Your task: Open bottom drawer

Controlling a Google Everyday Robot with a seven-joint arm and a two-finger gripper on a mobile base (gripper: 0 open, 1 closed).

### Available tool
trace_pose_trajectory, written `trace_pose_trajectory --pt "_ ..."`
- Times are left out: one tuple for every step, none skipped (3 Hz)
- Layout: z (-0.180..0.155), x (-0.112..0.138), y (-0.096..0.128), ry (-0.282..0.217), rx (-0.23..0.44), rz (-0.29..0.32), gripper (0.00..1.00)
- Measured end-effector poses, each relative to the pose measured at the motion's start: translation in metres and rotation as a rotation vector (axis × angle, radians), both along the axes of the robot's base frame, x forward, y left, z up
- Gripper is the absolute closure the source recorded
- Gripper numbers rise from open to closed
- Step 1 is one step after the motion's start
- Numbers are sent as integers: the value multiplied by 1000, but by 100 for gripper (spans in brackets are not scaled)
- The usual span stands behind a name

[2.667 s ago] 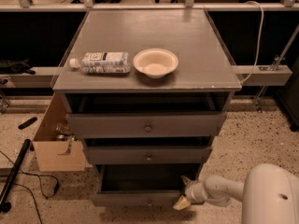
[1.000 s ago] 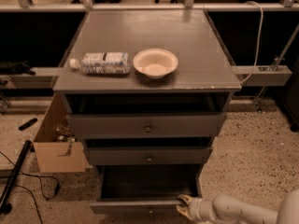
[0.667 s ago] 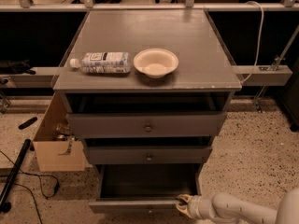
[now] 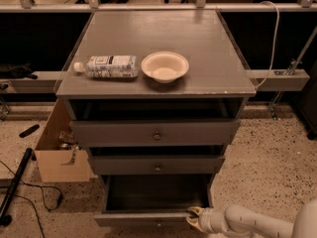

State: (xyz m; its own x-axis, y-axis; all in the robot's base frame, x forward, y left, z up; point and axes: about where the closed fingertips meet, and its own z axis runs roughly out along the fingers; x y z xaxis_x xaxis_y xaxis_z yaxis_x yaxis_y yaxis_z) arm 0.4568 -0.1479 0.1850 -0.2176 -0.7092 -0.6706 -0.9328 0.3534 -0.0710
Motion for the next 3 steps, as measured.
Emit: trace_pose_trajectory --pt "0 0 0 0 0 0 34" --pt "0 0 0 0 0 0 11" --pt "0 0 0 0 0 0 0"
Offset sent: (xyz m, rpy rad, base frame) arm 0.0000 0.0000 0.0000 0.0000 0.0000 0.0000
